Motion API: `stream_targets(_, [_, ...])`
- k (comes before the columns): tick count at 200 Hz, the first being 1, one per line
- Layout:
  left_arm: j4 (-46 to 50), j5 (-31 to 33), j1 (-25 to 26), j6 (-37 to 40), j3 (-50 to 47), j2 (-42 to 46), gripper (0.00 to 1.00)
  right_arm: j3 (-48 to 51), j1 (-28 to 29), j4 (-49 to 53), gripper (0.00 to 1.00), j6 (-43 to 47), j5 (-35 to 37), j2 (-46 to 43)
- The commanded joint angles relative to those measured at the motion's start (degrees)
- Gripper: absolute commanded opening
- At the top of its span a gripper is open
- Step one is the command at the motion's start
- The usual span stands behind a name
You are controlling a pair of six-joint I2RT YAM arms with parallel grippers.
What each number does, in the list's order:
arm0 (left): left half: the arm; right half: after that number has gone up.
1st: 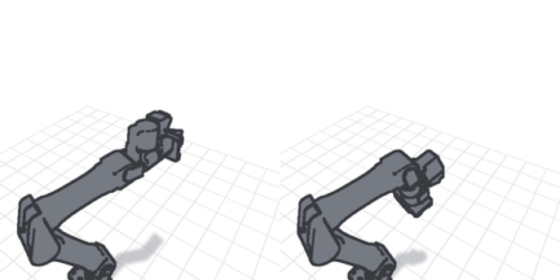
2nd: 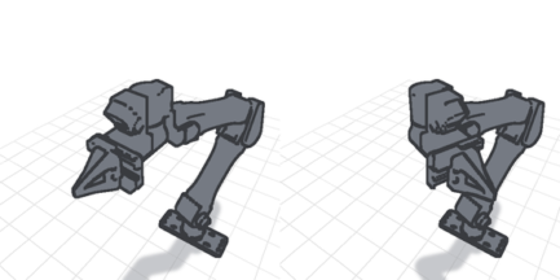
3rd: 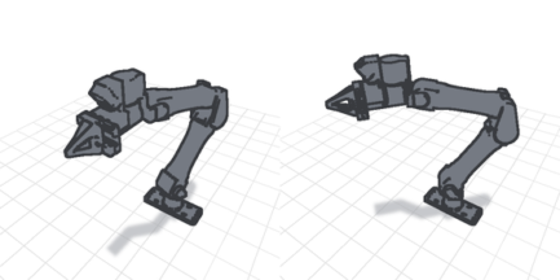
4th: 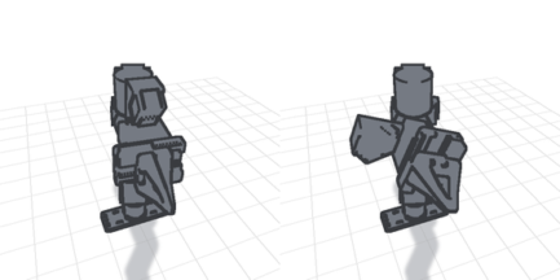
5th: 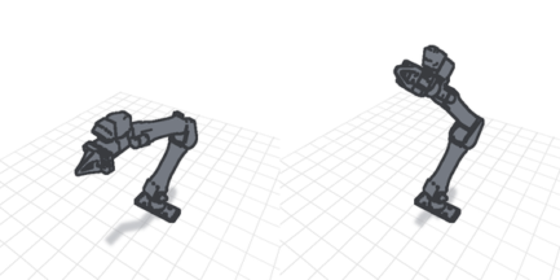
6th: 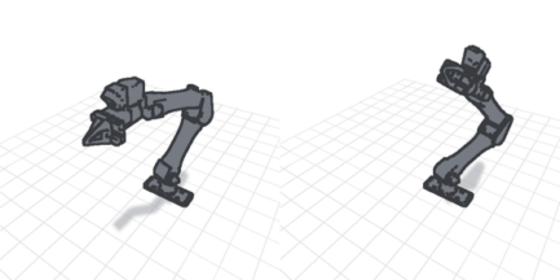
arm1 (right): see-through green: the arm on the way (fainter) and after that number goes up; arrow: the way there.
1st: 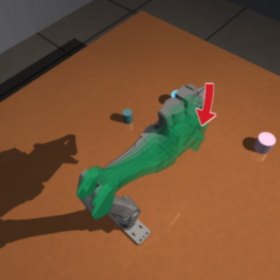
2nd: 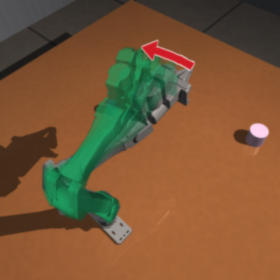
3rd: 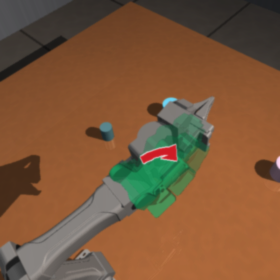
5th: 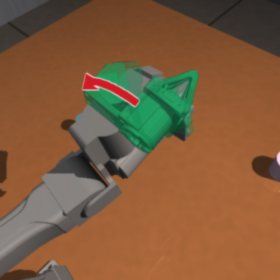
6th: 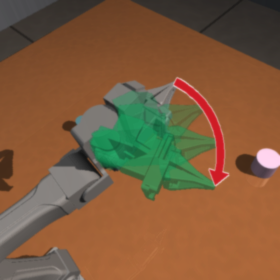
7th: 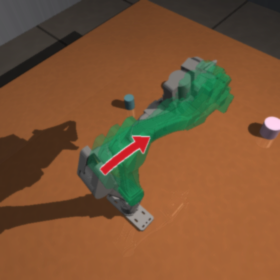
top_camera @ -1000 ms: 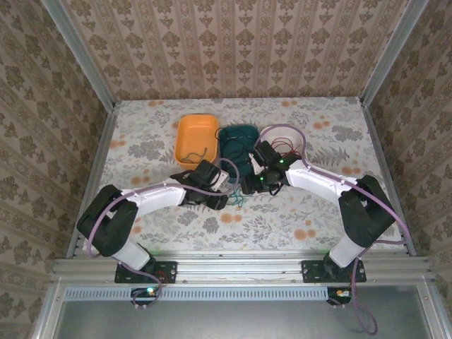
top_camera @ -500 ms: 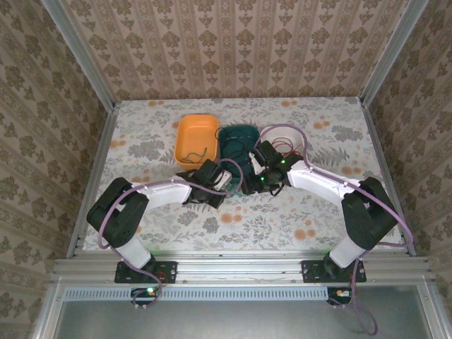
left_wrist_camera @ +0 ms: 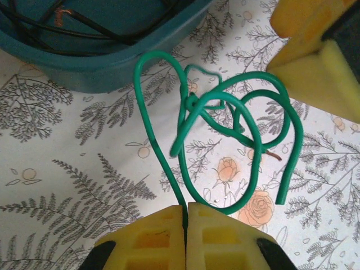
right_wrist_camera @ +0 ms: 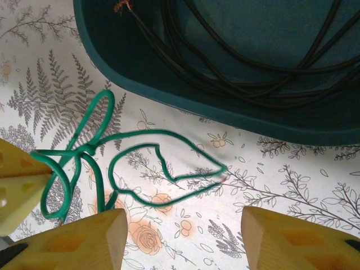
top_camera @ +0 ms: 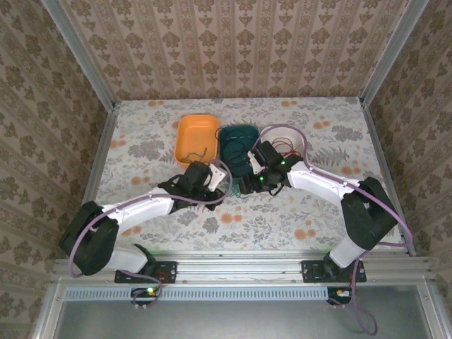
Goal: Untangle the cables
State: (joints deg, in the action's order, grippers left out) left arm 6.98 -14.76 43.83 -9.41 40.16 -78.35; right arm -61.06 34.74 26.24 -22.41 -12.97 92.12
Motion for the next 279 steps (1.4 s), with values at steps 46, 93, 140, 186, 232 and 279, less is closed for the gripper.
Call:
stream_targets(46, [1.13,0.4,0.29,0.05,-0.79,-2.23,0.0,-0.54,-1.33,-1.24,0.59,-1.25,-2.15,4.17])
stream_targets(93, [6.02,7.34,0.2,-1.6,0.4,-8.52,0.0,1.3,-1.48,-3.12,0.6,-0.46,-2.73,3.3])
stream_targets(140, [7.41,8.53,0.29,-0.62,1.56,-12.68,0.0,2.87,-1.69,-2.92,0.6,-0.02,-0.79,2.97])
stream_targets(186, [8.18,8.2,0.37,0.37,2.87,-12.82,0.0,1.05,-1.29,-2.55,0.59,0.17,2.15,7.33])
stream_targets(232, [8.47,7.09,0.68,0.88,3.43,-12.01,0.0,-2.37,0.83,-2.23,0.58,0.75,7.78,11.54])
stream_targets(279, [9.33,6.68,1.23,1.15,3.69,-12.1,0.0,-4.04,3.92,-2.16,0.54,1.36,14.77,13.69])
